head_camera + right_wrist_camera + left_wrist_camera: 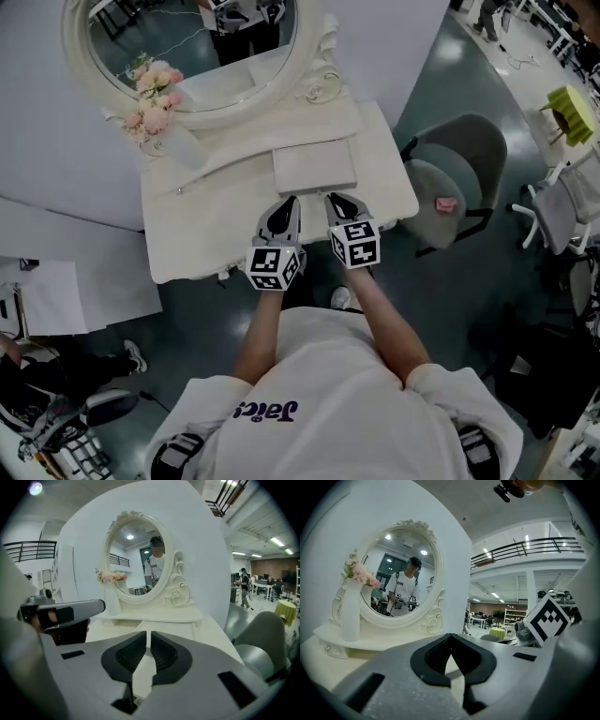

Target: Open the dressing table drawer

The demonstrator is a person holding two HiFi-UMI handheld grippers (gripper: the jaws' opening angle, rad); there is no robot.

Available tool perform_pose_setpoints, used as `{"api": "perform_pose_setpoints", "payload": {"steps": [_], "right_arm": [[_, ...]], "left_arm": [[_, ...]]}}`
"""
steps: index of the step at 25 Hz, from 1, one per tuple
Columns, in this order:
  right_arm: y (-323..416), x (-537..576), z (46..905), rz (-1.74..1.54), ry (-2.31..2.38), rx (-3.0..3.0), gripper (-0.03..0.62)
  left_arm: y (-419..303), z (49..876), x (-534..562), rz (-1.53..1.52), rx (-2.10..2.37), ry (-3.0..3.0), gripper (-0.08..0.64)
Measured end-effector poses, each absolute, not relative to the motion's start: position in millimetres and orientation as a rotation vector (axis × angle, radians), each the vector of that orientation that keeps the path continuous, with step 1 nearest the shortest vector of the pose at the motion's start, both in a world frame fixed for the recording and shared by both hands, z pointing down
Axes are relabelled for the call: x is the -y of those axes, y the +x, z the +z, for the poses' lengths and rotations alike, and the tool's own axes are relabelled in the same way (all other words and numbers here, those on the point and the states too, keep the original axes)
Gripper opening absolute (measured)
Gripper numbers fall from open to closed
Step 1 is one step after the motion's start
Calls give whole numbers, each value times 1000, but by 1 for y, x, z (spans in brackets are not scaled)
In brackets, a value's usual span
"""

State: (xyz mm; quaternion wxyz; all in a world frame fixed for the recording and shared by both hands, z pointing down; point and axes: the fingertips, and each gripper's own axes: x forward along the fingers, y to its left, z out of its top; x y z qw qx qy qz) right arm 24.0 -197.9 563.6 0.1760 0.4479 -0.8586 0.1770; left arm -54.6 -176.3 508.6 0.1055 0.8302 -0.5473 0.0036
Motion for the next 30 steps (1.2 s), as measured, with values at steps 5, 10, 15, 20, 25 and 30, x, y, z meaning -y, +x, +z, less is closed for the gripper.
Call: {"api": "perform_pose_setpoints", "payload": {"steps": [5, 10, 15, 20, 25, 30], "right_arm": [[19, 216, 603, 554, 1240, 2341, 88], [14, 220, 646, 634, 1196, 2255, 115], [9, 228, 682, 706, 1178, 2190, 154], [5, 236, 708, 826, 1186, 2157, 190], [5, 241, 727, 947, 1199, 2122, 204], [0, 247, 735, 1016, 1208, 2109, 202]], "left_arm": [[-54, 528, 206, 35, 1545, 2448, 15], [-56, 546, 222, 69, 1496, 2428, 15], [-64, 560, 237, 97, 1474, 2402, 15], [-67, 568, 249, 130, 1448, 2395, 15], [-71, 574, 258, 144, 1443, 2385, 15], [-77, 579, 264, 150, 1442, 2372, 15]]}}
